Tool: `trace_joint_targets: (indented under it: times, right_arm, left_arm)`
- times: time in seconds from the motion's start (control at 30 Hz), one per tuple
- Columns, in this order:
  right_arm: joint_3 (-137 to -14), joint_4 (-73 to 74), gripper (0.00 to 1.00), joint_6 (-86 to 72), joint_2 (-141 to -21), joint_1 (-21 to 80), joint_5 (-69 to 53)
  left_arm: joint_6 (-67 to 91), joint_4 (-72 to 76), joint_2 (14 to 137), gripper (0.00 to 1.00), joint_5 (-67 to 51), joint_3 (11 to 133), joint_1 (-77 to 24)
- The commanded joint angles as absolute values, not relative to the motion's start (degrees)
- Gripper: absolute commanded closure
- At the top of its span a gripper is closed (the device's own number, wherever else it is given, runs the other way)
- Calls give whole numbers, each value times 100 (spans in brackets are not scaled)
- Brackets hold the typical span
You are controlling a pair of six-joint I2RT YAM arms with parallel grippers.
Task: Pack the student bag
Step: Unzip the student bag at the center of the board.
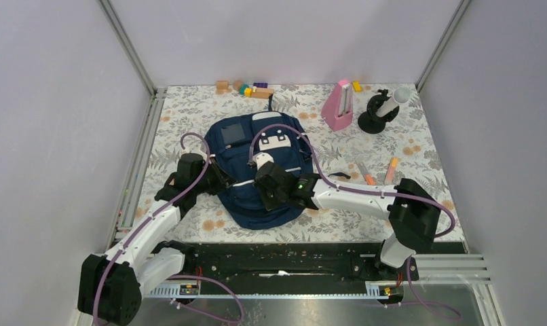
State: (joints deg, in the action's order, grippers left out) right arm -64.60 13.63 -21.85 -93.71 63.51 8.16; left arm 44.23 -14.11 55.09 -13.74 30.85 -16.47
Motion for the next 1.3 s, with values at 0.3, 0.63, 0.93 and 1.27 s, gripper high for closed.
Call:
trace_joint_targets:
  times: [0.3,0.63,0.93,1.27]
  right_arm:
    - [-7306,874,100,-2462,-9880,6697,191]
    - [-6931,659,100,-2378,-9723,6698,511]
    - [-6661,560,100,-2478,-9616,6697,440]
    - [-6602,547,100,-2468,-9581,6698,455]
  left_arm:
    - [5069,-318,5340,100,-1574,3003,-1990]
    - [4434,-1235,5419,61,-1232,3572,-1984]
    - [3559,-1836,6029,37,-1238,4225,-1064]
    - [3224,-1838,7115,46,-1910,4890,-870]
